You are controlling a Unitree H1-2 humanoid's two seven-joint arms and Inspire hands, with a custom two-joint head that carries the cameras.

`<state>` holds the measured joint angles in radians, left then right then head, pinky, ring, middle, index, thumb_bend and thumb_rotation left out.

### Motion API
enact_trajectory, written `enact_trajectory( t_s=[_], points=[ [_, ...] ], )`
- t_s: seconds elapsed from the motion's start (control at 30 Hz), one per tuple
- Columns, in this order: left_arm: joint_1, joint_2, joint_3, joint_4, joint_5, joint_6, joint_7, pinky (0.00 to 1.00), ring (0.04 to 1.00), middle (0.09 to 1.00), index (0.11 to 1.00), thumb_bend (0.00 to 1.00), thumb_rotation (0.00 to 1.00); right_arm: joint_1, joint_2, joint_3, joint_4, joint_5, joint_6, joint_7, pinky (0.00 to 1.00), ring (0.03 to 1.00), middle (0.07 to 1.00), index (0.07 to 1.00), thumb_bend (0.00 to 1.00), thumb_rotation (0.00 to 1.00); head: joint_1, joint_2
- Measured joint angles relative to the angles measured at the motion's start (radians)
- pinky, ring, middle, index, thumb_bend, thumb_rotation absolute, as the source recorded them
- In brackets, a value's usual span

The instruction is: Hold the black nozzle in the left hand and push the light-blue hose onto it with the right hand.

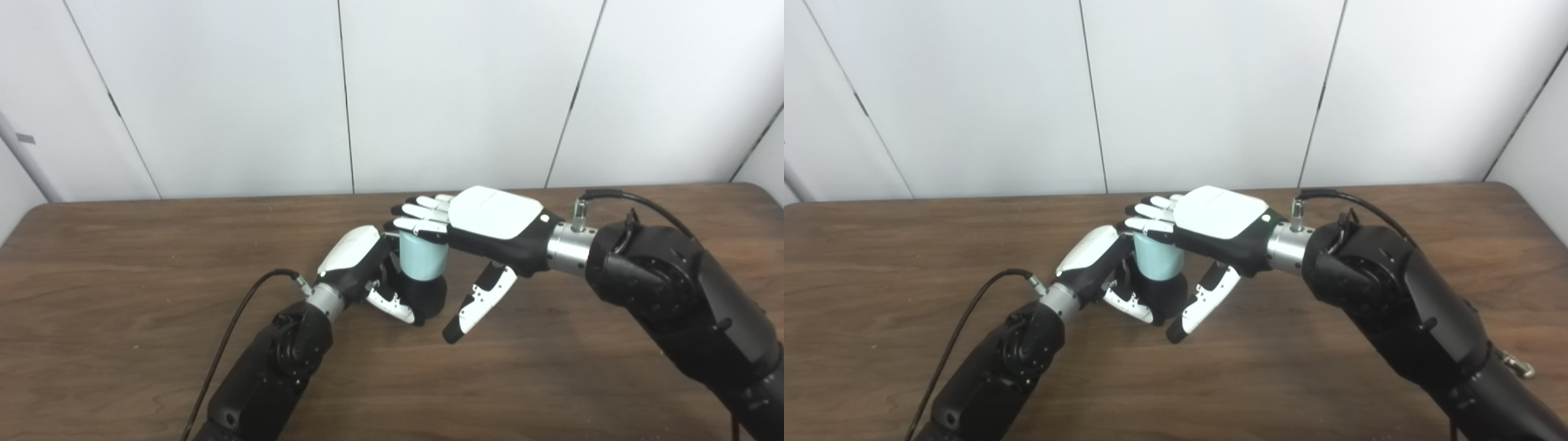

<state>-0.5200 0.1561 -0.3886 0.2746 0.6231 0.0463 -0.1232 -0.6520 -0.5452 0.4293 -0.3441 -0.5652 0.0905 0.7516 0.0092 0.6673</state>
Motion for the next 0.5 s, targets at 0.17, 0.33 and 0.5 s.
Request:
enact_trajectory(
  t_s=[0.17,0.33,0.5],
  points=[
    [0.000,0.000,0.000,0.000,0.000,0.000,0.000,0.31,0.398,0.419,0.518,0.52,0.00,-0.001,-0.001,0.003,-0.025,-0.006,0.045,0.017,0.99,1.000,1.000,0.970,0.75,0.70,0.002,0.003],
    [0.000,-0.001,0.000,0.000,0.000,0.000,0.000,0.30,0.390,0.475,0.488,0.53,0.00,0.004,-0.001,-0.019,0.008,0.032,-0.030,-0.017,0.95,0.984,0.992,0.943,0.70,0.62,0.002,0.002],
    [-0.001,-0.002,0.004,0.004,-0.001,-0.002,0.003,0.30,0.389,0.415,0.517,0.52,0.00,0.032,0.021,-0.087,0.053,0.067,-0.122,-0.108,0.80,0.911,0.968,0.922,0.66,0.42,-0.002,-0.003]
  ],
)
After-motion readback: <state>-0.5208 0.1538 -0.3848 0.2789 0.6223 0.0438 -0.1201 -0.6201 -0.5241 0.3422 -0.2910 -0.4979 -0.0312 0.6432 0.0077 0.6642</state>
